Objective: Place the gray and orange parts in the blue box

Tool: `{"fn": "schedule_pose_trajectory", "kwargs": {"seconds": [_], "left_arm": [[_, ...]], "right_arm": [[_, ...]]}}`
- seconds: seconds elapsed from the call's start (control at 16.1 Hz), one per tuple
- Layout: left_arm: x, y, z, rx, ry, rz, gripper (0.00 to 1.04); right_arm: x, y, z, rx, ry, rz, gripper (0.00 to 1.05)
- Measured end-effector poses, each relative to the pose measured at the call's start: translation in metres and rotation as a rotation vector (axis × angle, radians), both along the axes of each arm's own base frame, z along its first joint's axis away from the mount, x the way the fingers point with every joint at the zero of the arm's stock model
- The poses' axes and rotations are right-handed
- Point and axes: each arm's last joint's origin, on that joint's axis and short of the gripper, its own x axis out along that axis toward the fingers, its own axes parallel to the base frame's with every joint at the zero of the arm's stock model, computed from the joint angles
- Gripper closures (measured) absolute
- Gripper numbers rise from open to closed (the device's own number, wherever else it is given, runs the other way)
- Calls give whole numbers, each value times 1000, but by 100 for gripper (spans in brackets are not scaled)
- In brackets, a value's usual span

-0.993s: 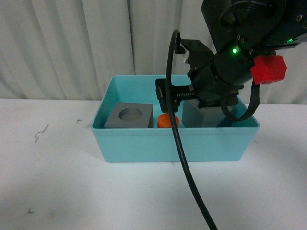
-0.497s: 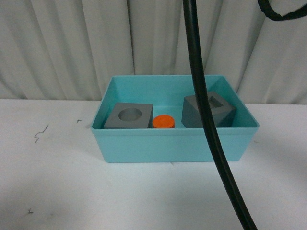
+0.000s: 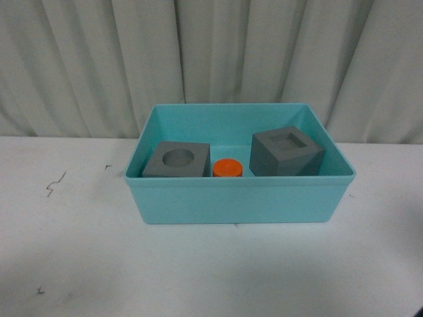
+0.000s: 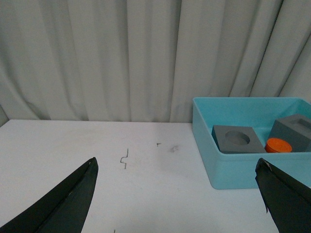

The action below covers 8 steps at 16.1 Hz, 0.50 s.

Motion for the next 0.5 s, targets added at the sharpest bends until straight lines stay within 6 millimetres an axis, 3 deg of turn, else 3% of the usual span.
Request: {"fn": "schedule_pose_trajectory", "kwargs": {"seconds": [0.19, 0.5], "left_arm": [[0, 0, 0, 0, 0, 0, 7], [0, 0, 0, 0, 0, 0, 7]], "right_arm": [[-21, -15, -12, 5, -25, -5, 103], [-31, -21, -23, 3, -11, 2, 103]]}}
